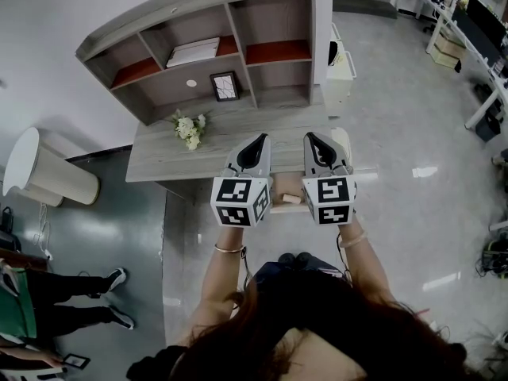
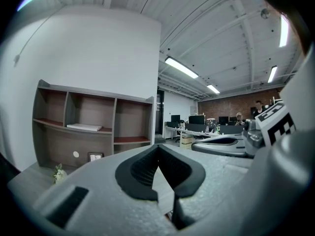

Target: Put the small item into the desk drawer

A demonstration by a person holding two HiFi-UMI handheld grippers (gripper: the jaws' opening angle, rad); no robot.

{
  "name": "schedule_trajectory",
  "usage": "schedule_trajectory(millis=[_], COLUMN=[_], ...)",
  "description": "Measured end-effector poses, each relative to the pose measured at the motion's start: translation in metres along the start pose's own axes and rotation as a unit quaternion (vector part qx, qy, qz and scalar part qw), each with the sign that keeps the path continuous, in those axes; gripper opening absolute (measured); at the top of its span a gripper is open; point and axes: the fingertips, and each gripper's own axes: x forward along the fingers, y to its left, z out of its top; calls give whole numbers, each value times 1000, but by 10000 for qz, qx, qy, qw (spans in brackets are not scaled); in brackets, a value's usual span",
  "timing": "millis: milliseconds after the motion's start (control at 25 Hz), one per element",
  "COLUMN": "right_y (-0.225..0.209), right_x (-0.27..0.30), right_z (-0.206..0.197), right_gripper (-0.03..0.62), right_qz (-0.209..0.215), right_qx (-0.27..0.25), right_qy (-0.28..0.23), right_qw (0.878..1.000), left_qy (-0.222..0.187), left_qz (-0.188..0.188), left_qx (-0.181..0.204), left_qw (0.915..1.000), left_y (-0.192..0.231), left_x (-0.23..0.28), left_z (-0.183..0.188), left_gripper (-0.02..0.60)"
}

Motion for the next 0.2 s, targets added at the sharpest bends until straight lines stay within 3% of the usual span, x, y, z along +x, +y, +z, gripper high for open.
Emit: schedule_trajectory(millis=[200], right_y=[5], right_x=[-1], right_z=[3], right_gripper=[2], right_qz=[39], right_qx=[17], right_qy=[-17], right_qw=[10000], left_qy=[-7], left_qz=[27], left_qx=[-19], left_qw=[10000], left_y=[3], left_x=[-4], left_z=[-2], left_gripper=[14])
